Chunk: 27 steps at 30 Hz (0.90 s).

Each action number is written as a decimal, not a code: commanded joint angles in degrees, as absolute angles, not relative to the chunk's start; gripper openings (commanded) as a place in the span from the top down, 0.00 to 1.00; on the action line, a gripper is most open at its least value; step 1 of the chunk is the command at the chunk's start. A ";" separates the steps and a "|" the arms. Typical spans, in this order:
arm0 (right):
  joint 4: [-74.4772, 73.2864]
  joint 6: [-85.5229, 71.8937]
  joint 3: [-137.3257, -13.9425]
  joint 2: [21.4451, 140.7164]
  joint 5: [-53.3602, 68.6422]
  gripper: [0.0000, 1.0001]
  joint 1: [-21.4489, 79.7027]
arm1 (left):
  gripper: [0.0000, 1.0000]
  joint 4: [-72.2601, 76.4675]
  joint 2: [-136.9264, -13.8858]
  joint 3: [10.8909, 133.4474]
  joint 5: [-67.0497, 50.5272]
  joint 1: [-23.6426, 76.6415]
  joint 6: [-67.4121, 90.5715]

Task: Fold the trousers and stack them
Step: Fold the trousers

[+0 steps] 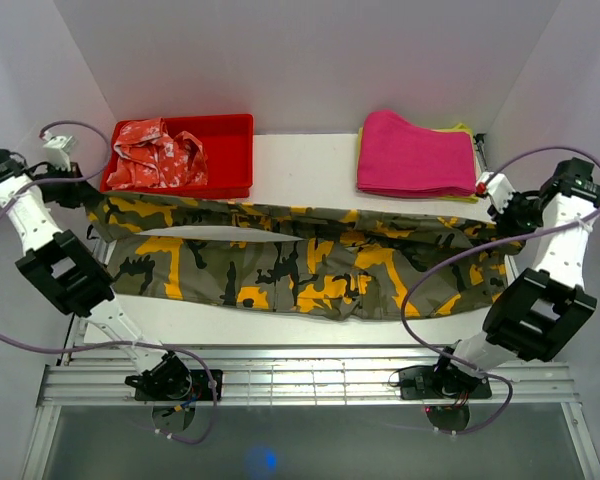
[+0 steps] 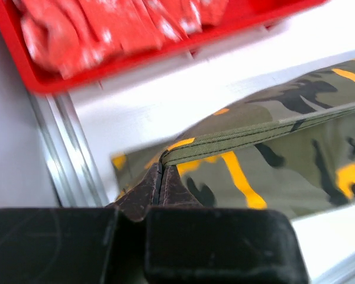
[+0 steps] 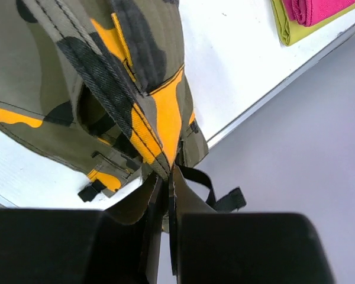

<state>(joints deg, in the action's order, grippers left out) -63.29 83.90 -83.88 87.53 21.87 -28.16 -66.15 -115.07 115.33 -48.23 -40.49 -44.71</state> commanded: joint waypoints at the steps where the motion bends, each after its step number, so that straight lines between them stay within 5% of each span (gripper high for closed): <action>1: -59.94 94.47 -77.12 82.63 15.47 0.92 -36.81 | 1.00 -62.30 -106.80 106.93 -48.34 -53.96 -56.66; 11: -42.05 103.87 -39.25 75.15 3.89 0.92 -37.44 | 1.00 -49.07 -102.48 67.00 -33.15 -55.55 -72.51; 19: -39.11 99.23 -41.12 80.32 3.34 0.92 -37.35 | 1.00 -45.79 -106.70 70.39 -28.21 -55.46 -67.41; 27: -41.66 96.94 -46.67 82.62 4.22 0.92 -37.35 | 1.00 -53.34 -103.71 83.65 -36.11 -52.74 -65.05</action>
<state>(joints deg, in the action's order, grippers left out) -48.36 96.99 -43.92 82.13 9.43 -36.62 -61.30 -107.04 74.37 -35.09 -53.04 -64.79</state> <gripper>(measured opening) 0.087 0.006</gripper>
